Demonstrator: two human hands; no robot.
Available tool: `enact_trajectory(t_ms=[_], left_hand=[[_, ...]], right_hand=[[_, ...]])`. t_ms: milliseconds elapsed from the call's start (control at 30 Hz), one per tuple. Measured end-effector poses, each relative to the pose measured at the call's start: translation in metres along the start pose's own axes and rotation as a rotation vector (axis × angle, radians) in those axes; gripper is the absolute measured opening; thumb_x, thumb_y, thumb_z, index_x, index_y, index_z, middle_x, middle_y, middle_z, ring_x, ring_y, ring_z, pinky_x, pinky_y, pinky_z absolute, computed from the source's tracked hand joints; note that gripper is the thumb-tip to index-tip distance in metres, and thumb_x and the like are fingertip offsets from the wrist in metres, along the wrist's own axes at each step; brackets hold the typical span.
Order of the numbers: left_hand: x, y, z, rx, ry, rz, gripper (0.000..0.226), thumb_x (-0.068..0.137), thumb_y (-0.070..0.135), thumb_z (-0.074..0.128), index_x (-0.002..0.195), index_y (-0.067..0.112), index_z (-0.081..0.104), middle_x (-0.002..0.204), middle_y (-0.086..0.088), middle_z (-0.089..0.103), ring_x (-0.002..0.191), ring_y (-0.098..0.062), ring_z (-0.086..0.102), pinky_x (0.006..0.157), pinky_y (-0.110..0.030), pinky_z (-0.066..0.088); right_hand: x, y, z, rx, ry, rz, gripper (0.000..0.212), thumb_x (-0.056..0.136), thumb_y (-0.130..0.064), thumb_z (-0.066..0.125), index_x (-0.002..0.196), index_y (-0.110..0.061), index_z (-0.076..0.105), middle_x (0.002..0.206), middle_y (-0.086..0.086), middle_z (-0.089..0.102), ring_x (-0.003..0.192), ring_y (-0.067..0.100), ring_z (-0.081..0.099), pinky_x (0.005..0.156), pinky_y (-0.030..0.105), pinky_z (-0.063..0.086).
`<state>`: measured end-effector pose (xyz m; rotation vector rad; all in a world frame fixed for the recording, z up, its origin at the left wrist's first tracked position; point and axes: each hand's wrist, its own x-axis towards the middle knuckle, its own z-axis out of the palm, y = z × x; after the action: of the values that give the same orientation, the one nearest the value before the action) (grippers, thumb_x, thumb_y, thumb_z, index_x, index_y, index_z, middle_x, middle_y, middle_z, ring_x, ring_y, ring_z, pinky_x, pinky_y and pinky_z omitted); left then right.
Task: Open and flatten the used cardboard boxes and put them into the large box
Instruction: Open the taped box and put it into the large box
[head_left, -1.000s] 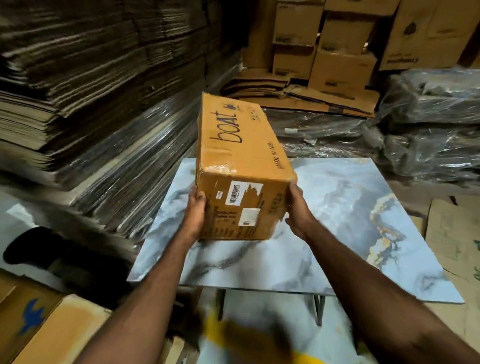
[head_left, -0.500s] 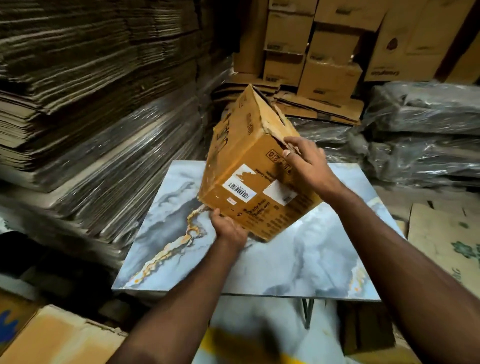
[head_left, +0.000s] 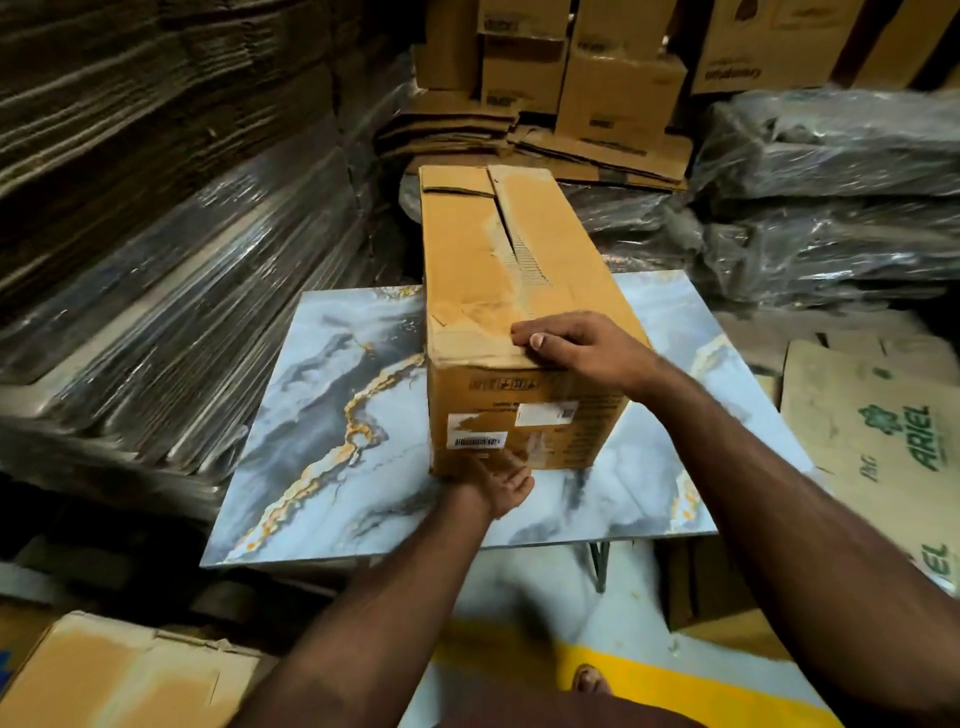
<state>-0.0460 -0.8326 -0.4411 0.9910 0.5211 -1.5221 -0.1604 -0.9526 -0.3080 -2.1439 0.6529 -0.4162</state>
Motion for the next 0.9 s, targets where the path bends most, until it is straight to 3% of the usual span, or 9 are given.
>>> enact_trajectory(t_ms=[133,267,300,367,433,600,667,767,900], left_hand=[[-0.006,0.008,-0.001,0.160,0.059,0.060,0.063,0.106,0.045,0.015,0.155,0.006,0.025,0.158,-0.012,0.032,0.145,-0.028,0.033,0.115,-0.040,0.033],[-0.009,0.026,-0.013,0.216,0.096,0.060,0.065,0.102,0.048,0.020,0.152,0.008,0.032,0.154,-0.015,0.040,0.141,-0.029,0.040,0.114,-0.041,0.032],[-0.011,0.031,-0.016,0.242,0.108,0.075,0.064,0.100,0.047,0.026,0.148,0.006,0.039,0.143,-0.020,0.052,0.130,-0.031,0.053,0.108,-0.042,0.038],[-0.024,0.039,-0.018,0.337,0.159,0.156,0.051,0.098,0.038,0.038,0.131,0.003,0.057,0.101,-0.022,0.072,0.084,-0.030,0.072,0.083,-0.040,0.054],[-0.035,0.047,-0.016,0.412,0.210,0.274,0.035,0.097,0.029,0.040,0.110,0.006,0.064,0.087,-0.017,0.073,0.061,-0.025,0.069,0.069,-0.035,0.057],[-0.049,0.068,-0.010,0.378,0.247,0.555,0.036,0.088,0.026,0.042,0.106,0.008,0.068,0.104,-0.016,0.074,0.087,-0.033,0.072,0.073,-0.048,0.061],[-0.063,0.079,-0.007,0.381,0.367,0.843,0.037,0.093,0.025,0.042,0.120,0.007,0.060,0.117,-0.010,0.065,0.101,-0.026,0.063,0.086,-0.040,0.052],[-0.090,0.099,0.012,0.533,0.333,1.146,0.031,0.103,0.020,0.038,0.127,0.011,0.055,0.117,-0.001,0.057,0.105,-0.018,0.052,0.085,-0.027,0.038],[-0.089,0.119,0.054,1.240,0.248,0.942,0.046,0.100,0.036,0.042,0.141,0.016,0.044,0.138,-0.010,0.048,0.122,-0.028,0.050,0.100,-0.039,0.044]], right_hand=[[0.007,0.000,0.022,0.059,-0.014,0.031,0.024,0.101,-0.022,0.056,0.114,-0.012,0.074,0.118,-0.002,0.071,0.111,0.009,0.064,0.100,0.031,0.050],[0.008,-0.004,0.026,0.093,0.046,0.044,0.025,0.102,-0.021,0.055,0.110,-0.012,0.076,0.110,-0.005,0.073,0.099,0.003,0.065,0.091,0.027,0.050],[0.007,-0.004,0.025,0.107,0.048,0.051,0.025,0.102,-0.022,0.054,0.109,-0.012,0.076,0.107,-0.009,0.073,0.095,-0.001,0.064,0.087,0.023,0.048],[0.004,-0.005,0.024,0.143,0.068,0.066,0.025,0.103,-0.022,0.053,0.108,-0.013,0.076,0.098,-0.015,0.074,0.087,-0.007,0.062,0.080,0.016,0.045],[0.002,-0.006,0.025,0.187,0.113,0.080,0.025,0.103,-0.022,0.053,0.107,-0.013,0.076,0.097,-0.009,0.075,0.087,-0.002,0.063,0.076,0.015,0.046],[-0.001,-0.010,0.029,0.239,0.208,0.113,0.025,0.103,-0.024,0.052,0.107,-0.019,0.076,0.103,-0.005,0.076,0.100,0.012,0.068,0.087,0.027,0.052],[-0.002,-0.013,0.031,0.243,0.237,0.141,0.026,0.103,-0.025,0.051,0.108,-0.019,0.076,0.103,-0.004,0.075,0.100,0.016,0.068,0.087,0.029,0.053],[-0.004,-0.020,0.033,0.245,0.283,0.156,0.027,0.103,-0.025,0.050,0.108,-0.017,0.076,0.104,-0.002,0.075,0.101,0.020,0.067,0.083,0.024,0.053],[-0.005,-0.028,0.038,0.301,0.315,0.223,0.039,0.106,-0.034,0.043,0.106,-0.013,0.075,0.105,0.006,0.074,0.102,0.030,0.066,0.088,0.041,0.054]])
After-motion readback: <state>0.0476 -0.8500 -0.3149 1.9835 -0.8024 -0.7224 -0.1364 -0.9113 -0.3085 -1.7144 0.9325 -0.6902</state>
